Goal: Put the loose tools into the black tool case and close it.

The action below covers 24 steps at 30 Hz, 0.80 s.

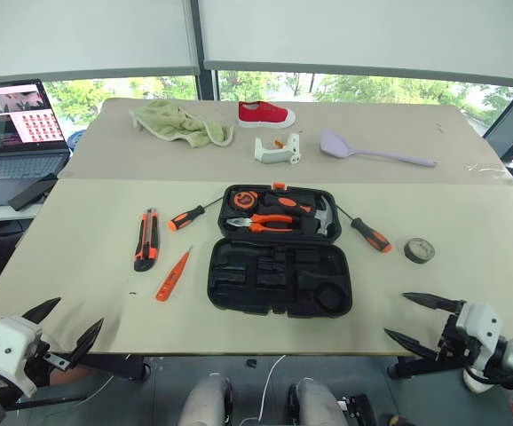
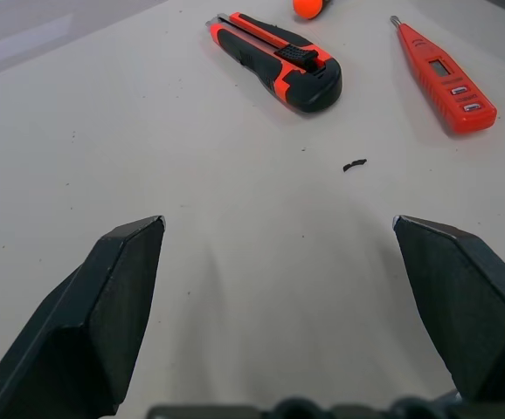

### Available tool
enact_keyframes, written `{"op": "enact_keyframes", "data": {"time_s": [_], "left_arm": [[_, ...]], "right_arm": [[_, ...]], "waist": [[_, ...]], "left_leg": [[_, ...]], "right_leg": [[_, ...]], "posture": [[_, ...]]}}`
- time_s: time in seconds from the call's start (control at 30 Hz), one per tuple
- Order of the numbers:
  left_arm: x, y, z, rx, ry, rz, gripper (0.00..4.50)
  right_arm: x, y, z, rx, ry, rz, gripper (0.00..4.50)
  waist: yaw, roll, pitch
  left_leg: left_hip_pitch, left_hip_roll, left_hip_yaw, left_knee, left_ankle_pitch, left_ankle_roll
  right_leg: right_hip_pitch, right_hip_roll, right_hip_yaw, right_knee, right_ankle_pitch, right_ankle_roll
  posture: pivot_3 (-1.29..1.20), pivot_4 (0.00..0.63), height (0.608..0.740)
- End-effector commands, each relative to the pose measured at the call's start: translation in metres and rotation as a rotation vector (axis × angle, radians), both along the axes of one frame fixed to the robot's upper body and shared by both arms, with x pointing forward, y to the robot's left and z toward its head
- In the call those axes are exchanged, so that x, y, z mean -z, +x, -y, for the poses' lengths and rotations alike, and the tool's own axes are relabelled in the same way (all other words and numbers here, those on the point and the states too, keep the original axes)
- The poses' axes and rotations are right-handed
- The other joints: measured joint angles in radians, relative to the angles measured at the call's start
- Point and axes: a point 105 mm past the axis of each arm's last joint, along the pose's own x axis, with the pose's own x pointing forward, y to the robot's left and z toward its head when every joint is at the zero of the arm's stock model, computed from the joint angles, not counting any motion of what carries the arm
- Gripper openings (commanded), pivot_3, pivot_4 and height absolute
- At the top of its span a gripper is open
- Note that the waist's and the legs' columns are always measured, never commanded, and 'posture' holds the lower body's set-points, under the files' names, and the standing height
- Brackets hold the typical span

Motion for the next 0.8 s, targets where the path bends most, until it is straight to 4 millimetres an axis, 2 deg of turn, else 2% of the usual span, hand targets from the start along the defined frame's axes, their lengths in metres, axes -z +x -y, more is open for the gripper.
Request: {"op": "enact_keyframes", "data": {"time_s": [0.03, 0.1, 0.17, 0.3, 0.37, 0.47, 0.67, 0.73, 0.8], "left_arm": [[-0.011, 0.007, -0.003, -0.027, -0.080, 0.026, 4.50], [-0.024, 0.013, -0.021, -0.131, -0.258, 0.068, 4.50], [-0.033, 0.013, -0.040, -0.230, -0.287, 0.111, 4.50], [-0.024, -0.001, -0.061, -0.333, -0.333, 0.034, 4.50], [-0.021, -0.003, -0.053, -0.299, -0.411, -0.038, 4.50], [-0.033, 0.014, -0.032, -0.173, -0.428, -0.089, 4.50], [-0.057, 0.075, 0.011, 0.066, -0.330, -0.170, 4.50], [-0.060, 0.098, 0.032, 0.188, -0.280, -0.208, 4.50], [-0.059, 0.125, 0.042, 0.223, -0.210, -0.224, 4.50]], "right_arm": [[-0.018, 0.013, -0.011, 0.025, 0.071, 0.071, 4.49], [-0.040, 0.037, -0.024, 0.113, 0.253, 0.090, 4.49], [-0.063, 0.044, -0.039, 0.064, 0.340, 0.133, 4.49], [-0.099, 0.051, -0.053, 0.023, 0.389, 0.280, 4.49], [-0.111, 0.053, -0.058, 0.024, 0.411, 0.330, 4.49], [-0.117, 0.054, -0.063, 0.038, 0.435, 0.357, 4.49], [-0.115, 0.052, -0.067, 0.049, 0.441, 0.341, 4.49], [-0.112, 0.053, -0.067, 0.057, 0.442, 0.324, 4.49], [-0.110, 0.052, -0.067, 0.063, 0.445, 0.316, 4.49]], "waist": [[0.000, 0.000, 0.000], [0.000, -0.001, 0.001], [-0.003, -0.001, 0.002], [-0.005, -0.001, 0.002], [-0.005, -0.001, 0.002], [0.007, -0.002, 0.002], [0.030, -0.002, 0.002], [0.025, -0.002, 0.002], [0.023, -0.001, 0.003]], "left_leg": [[0.000, 0.000, 0.000, 0.000, 0.000, 0.000], [0.001, 0.001, 0.000, 0.000, 0.000, 0.000], [0.001, 0.007, 0.000, 0.001, 0.000, -0.001], [0.004, 0.010, 0.000, 0.001, -0.002, -0.005], [0.005, 0.010, 0.001, 0.001, -0.005, -0.006], [0.003, 0.010, 0.001, 0.001, -0.006, -0.007], [0.006, 0.010, 0.002, 0.002, -0.006, -0.010], [0.006, 0.009, 0.003, 0.002, -0.005, -0.009], [0.006, 0.009, 0.005, 0.002, -0.005, -0.008]], "right_leg": [[0.000, 0.000, 0.000, 0.000, 0.000, 0.000], [0.001, 0.000, 0.000, 0.000, 0.000, 0.000], [0.000, 0.005, 0.001, 0.001, 0.001, -0.001], [0.001, 0.009, 0.001, 0.002, 0.005, 0.001], [0.001, 0.010, 0.001, 0.002, 0.003, 0.001], [0.000, 0.010, 0.000, 0.004, 0.001, 0.002], [-0.001, 0.010, -0.001, 0.004, 0.000, -0.001], [0.002, 0.010, 0.001, 0.004, 0.002, 0.000], [0.002, 0.012, 0.002, 0.004, 0.002, 0.001]], "posture": [[0.00, 0.150, 0.740], [0.00, 0.150, 0.740], [0.00, 0.150, 0.740], [0.00, 0.150, 0.740], [0.00, 0.150, 0.740], [0.00, 0.150, 0.740], [0.00, 0.150, 0.740], [0.00, 0.150, 0.740], [0.00, 0.150, 0.740]]}}
